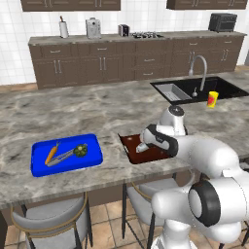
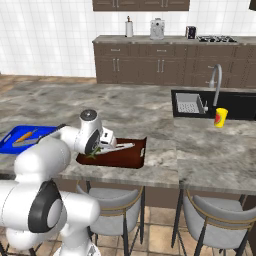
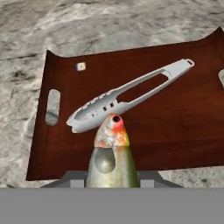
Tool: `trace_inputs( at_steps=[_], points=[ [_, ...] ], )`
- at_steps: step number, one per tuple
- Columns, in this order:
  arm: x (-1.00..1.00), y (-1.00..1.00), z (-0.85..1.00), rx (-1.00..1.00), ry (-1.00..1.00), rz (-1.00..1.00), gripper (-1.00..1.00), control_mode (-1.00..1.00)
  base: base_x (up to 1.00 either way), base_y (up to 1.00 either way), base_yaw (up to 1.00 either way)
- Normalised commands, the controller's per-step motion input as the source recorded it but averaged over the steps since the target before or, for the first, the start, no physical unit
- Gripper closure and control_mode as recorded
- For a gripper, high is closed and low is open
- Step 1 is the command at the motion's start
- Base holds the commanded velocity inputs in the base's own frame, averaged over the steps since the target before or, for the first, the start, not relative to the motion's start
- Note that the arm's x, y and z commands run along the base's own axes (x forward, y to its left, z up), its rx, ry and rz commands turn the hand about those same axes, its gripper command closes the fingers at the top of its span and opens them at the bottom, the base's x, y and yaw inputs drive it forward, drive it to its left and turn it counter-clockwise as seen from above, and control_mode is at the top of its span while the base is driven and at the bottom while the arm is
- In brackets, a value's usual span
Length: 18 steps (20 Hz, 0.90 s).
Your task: Gather the broccoli and carrot from the fridge and place them on a tray on the dining counter. Then gather the fish and chicken drumstick from the fridge and place them on the other tray.
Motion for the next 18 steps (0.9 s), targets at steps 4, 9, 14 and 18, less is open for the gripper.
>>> trace_inputs(
  at_steps=[4,9,14,18],
  points=[
    [0.17,0.0,-0.14,0.0,0.02,0.0,1.0,-1.0,0.0,0.0,0.0],
    [0.21,0.0,-0.13,0.0,0.03,0.0,1.0,-1.0,0.0,0.0,0.0],
    [0.2,0.0,-0.14,0.0,0.03,0.0,1.0,-1.0,0.0,0.0,0.0],
    [0.18,0.0,-0.15,0.0,0.02,0.0,1.0,-1.0,0.0,0.0,0.0]
  ],
)
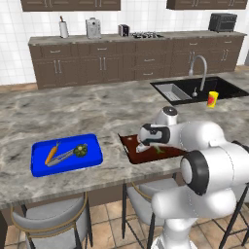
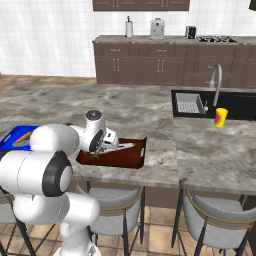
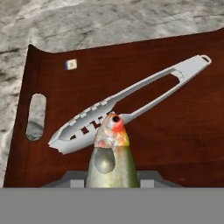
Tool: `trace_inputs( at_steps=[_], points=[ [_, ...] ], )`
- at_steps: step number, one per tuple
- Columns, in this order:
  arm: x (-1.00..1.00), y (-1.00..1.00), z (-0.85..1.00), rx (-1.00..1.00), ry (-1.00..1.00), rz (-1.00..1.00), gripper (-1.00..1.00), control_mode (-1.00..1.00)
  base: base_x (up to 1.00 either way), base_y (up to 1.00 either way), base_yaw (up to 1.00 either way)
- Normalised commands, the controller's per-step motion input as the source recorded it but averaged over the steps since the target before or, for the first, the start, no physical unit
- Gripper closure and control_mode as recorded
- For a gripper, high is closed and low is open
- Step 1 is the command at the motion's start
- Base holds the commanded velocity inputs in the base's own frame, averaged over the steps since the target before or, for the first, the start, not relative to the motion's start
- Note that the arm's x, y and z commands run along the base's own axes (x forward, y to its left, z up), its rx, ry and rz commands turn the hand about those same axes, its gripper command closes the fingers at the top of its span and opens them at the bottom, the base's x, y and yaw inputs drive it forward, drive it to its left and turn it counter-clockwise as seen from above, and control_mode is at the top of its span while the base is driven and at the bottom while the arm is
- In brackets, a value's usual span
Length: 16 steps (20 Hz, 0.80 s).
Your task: Gather the broccoli and carrot from the fridge and place them on a tray on the dining counter. Then gather the fish and chicken drumstick from the fridge and place them on the other tray.
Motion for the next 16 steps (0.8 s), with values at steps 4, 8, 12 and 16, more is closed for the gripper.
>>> trace_inputs(
  at_steps=[4,8,12,16],
  points=[
    [0.14,0.0,-0.16,0.0,0.02,0.0,1.0,-1.0,0.0,0.0,0.0],
    [0.13,0.0,-0.19,0.0,0.03,0.0,1.0,-1.0,0.0,0.0,0.0],
    [0.14,0.0,-0.18,0.0,0.03,0.0,1.0,-1.0,0.0,0.0,0.0],
    [0.13,0.0,-0.19,0.0,0.04,0.0,1.0,-1.0,0.0,0.0,0.0]
  ],
)
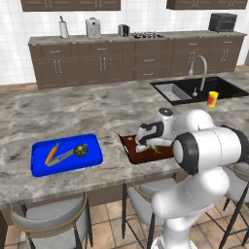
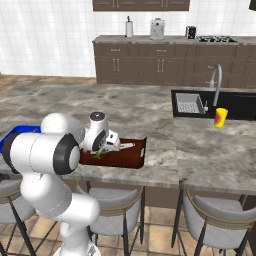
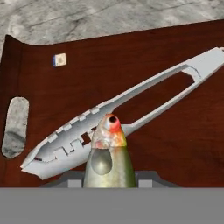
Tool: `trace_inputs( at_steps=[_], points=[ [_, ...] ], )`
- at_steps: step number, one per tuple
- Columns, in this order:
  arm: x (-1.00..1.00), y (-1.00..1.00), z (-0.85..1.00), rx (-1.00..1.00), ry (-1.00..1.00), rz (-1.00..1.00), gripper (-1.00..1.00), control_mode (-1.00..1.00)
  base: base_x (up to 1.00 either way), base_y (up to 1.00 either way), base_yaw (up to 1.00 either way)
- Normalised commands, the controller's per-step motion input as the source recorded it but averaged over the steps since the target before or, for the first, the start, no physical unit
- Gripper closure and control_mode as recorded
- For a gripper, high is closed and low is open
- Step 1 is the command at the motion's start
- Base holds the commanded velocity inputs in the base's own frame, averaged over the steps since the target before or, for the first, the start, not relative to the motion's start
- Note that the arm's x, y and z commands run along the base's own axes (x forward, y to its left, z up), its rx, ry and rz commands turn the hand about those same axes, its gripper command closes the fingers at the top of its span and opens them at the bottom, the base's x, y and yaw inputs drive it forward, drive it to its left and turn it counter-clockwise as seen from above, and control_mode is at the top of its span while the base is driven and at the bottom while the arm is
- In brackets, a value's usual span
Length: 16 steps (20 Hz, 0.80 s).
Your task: Gather the broccoli and carrot from the fridge and place them on a tray on the dining counter. Then gather the fish and chicken drumstick from the fridge and place them on the other tray.
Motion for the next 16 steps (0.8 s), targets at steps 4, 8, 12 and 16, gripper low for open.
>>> trace_inputs(
  at_steps=[4,8,12,16],
  points=[
    [0.12,0.0,-0.18,0.0,0.04,0.0,1.0,-1.0,0.0,0.0,0.0],
    [0.1,0.0,-0.16,0.0,0.03,0.0,1.0,-1.0,0.0,0.0,0.0],
    [0.0,0.0,-0.05,0.0,0.01,0.0,-1.0,-1.0,0.0,0.0,0.0],
    [0.0,0.0,0.0,0.0,0.0,0.0,-1.0,-1.0,0.0,0.0,0.0]
  ],
)
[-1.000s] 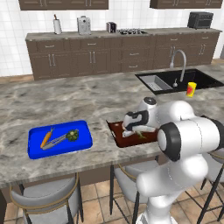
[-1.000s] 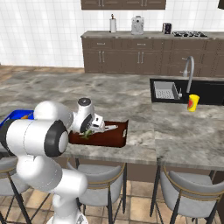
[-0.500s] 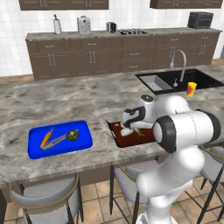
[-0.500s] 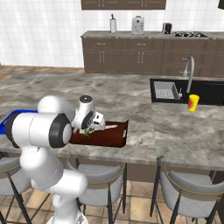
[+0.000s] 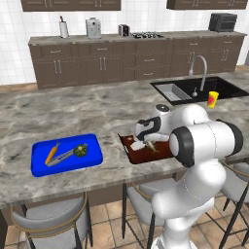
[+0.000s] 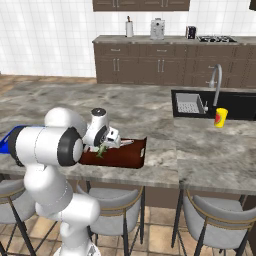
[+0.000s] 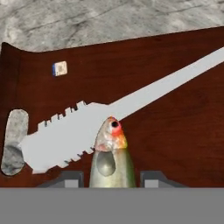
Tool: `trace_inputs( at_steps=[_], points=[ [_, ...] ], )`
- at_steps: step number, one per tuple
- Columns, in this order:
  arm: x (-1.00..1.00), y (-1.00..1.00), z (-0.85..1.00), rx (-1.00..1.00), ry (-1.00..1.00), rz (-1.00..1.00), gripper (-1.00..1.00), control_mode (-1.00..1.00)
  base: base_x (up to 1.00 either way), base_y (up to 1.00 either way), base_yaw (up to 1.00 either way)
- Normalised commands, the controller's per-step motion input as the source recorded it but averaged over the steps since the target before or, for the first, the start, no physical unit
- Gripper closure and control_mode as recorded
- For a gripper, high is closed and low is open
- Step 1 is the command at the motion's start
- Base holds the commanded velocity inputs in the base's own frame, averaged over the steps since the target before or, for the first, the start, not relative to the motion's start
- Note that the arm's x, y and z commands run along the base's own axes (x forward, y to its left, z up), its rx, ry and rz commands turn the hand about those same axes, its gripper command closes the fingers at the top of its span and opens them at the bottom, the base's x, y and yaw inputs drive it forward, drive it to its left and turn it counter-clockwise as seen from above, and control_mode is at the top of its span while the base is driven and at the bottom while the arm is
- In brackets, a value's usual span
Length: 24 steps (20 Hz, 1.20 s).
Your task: Gather the broccoli and carrot from the fridge and place them on a tray on the dining counter. Then gather the fish and chicken drumstick from the fridge and place them on the other tray.
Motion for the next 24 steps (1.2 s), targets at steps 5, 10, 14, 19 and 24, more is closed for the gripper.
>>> trace_inputs(
  at_steps=[5,10,14,19,24],
  points=[
    [0.0,0.0,0.21,0.0,0.0,-0.01,-1.0,-1.0,0.0,0.0,0.0],
    [0.0,0.0,0.52,0.0,0.0,-0.04,-1.0,-1.0,0.0,0.0,0.0],
    [0.0,0.0,0.56,0.0,0.0,-0.05,-1.0,-1.0,0.0,0.0,0.0],
    [-0.22,0.0,0.67,0.0,0.0,-0.05,-1.0,-1.0,0.0,0.0,0.0],
    [-0.69,0.0,0.66,0.0,0.0,0.0,-1.0,-1.0,0.0,0.0,0.0]
  ],
)
